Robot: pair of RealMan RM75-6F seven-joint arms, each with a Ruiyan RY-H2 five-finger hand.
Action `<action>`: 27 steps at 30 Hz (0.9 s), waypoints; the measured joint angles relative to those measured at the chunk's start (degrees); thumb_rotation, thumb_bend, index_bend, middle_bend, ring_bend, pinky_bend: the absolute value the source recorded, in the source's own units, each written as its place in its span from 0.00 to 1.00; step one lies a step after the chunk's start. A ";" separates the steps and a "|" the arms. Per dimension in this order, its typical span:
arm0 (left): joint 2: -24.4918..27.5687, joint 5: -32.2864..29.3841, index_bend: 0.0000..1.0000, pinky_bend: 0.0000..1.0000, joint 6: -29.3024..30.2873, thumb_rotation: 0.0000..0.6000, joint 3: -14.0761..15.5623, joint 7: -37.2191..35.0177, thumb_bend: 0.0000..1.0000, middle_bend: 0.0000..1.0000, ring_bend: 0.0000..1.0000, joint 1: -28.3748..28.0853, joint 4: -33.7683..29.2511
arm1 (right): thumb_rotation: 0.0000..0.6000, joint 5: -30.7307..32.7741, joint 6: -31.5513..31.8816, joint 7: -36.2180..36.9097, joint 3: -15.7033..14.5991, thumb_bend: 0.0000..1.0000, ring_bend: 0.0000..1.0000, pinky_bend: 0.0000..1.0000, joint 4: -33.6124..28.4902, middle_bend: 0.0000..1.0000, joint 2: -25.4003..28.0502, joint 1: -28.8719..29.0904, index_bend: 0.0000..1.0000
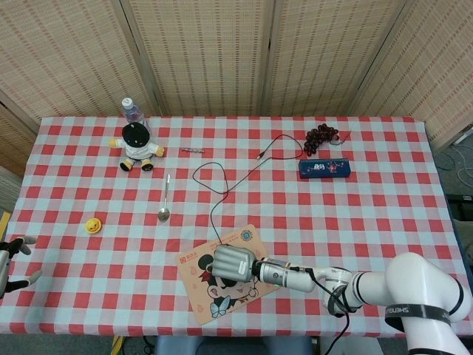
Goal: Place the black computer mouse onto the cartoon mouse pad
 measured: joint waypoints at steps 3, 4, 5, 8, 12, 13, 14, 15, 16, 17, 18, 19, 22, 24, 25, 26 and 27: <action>-0.05 -0.05 0.42 0.64 0.01 1.00 -0.01 -0.15 0.09 0.47 0.41 0.04 0.13 | 1.00 -2.81 1.44 0.36 -0.85 0.28 0.90 1.00 2.06 0.96 -0.58 0.15 0.49; -0.06 -0.07 0.42 0.64 0.00 1.00 -0.03 -0.21 0.09 0.47 0.41 0.04 0.15 | 1.00 -3.66 1.98 0.38 -1.08 0.28 0.90 1.00 2.75 0.96 -0.77 0.17 0.49; -0.05 -0.08 0.42 0.64 -0.05 1.00 -0.04 -0.25 0.09 0.47 0.41 0.03 0.17 | 1.00 -4.50 2.55 0.43 -1.31 0.27 0.90 1.00 3.46 0.96 -0.96 0.19 0.50; -0.07 -0.09 0.42 0.64 -0.13 1.00 -0.04 -0.23 0.09 0.47 0.41 0.00 0.19 | 1.00 -7.08 4.43 0.74 -2.01 0.23 0.90 1.00 5.77 0.96 -1.56 0.29 0.50; -0.13 -0.10 0.42 0.64 -0.30 1.00 0.00 -0.09 0.09 0.47 0.41 -0.05 0.18 | 1.00 -8.58 6.20 1.91 -2.43 0.06 0.89 1.00 7.86 0.96 -2.24 0.10 0.44; -0.15 -0.11 0.42 0.64 -0.34 1.00 0.00 -0.04 0.09 0.47 0.41 -0.07 0.19 | 1.00 -8.64 6.34 2.25 -2.44 0.01 0.89 1.00 7.99 0.96 -2.30 0.04 0.38; -0.17 -0.12 0.42 0.64 -0.37 1.00 -0.01 -0.01 0.09 0.47 0.41 -0.09 0.18 | 1.00 -8.73 6.51 2.59 -2.44 0.00 0.89 1.00 8.14 0.96 -2.34 -0.03 0.33; -0.18 -0.13 0.42 0.64 -0.40 1.00 -0.01 0.03 0.09 0.47 0.41 -0.11 0.18 | 1.00 -8.85 6.74 2.98 -2.42 0.00 0.89 1.00 8.26 0.96 -2.36 -0.10 0.30; -0.20 -0.17 0.42 0.64 -0.44 1.00 -0.02 0.06 0.09 0.47 0.41 -0.12 0.18 | 1.00 -8.95 6.91 3.22 -2.40 0.00 0.89 1.00 8.31 0.96 -2.36 -0.15 0.27; -0.21 -0.20 0.42 0.64 -0.46 1.00 -0.03 0.08 0.09 0.47 0.41 -0.13 0.18 | 1.00 -9.05 7.10 3.39 -2.38 0.00 0.89 1.00 8.36 0.95 -2.36 -0.21 0.24; -0.22 -0.23 0.42 0.64 -0.49 1.00 -0.03 0.11 0.09 0.47 0.41 -0.13 0.19 | 1.00 -9.09 7.24 3.64 -2.35 0.00 0.89 1.00 8.39 0.95 -2.35 -0.29 0.23; -0.24 -0.27 0.42 0.64 -0.51 1.00 -0.04 0.15 0.09 0.47 0.41 -0.14 0.20 | 1.00 -9.10 7.34 3.91 -2.33 0.00 0.89 1.00 8.39 0.95 -2.34 -0.36 0.21; -0.34 -0.31 0.42 0.64 -0.59 1.00 -0.03 0.24 0.09 0.47 0.41 -0.15 0.23 | 1.00 -9.22 7.88 4.80 -2.26 0.00 0.89 1.00 8.43 0.95 -2.29 -0.63 0.18; -0.36 -0.33 0.42 0.64 -0.62 1.00 -0.02 0.30 0.09 0.47 0.41 -0.16 0.27 | 1.00 -9.35 8.31 5.36 -2.25 0.00 0.89 1.00 8.44 0.95 -2.23 -0.82 0.17; -0.36 -0.32 0.42 0.64 -0.61 1.00 -0.02 0.32 0.09 0.47 0.41 -0.16 0.26 | 1.00 -9.42 8.54 5.44 -2.24 0.00 0.89 1.00 8.42 0.95 -2.15 -0.93 0.17; -0.36 -0.30 0.42 0.64 -0.58 1.00 -0.02 0.31 0.09 0.47 0.41 -0.15 0.23 | 1.00 -9.47 8.79 5.45 -2.22 0.00 0.89 1.00 8.36 0.95 -2.04 -1.06 0.17; -0.35 -0.29 0.42 0.64 -0.55 1.00 -0.02 0.27 0.09 0.47 0.41 -0.14 0.21 | 1.00 -9.49 9.12 5.44 -2.16 0.00 0.89 1.00 8.12 0.95 -1.80 -1.26 0.17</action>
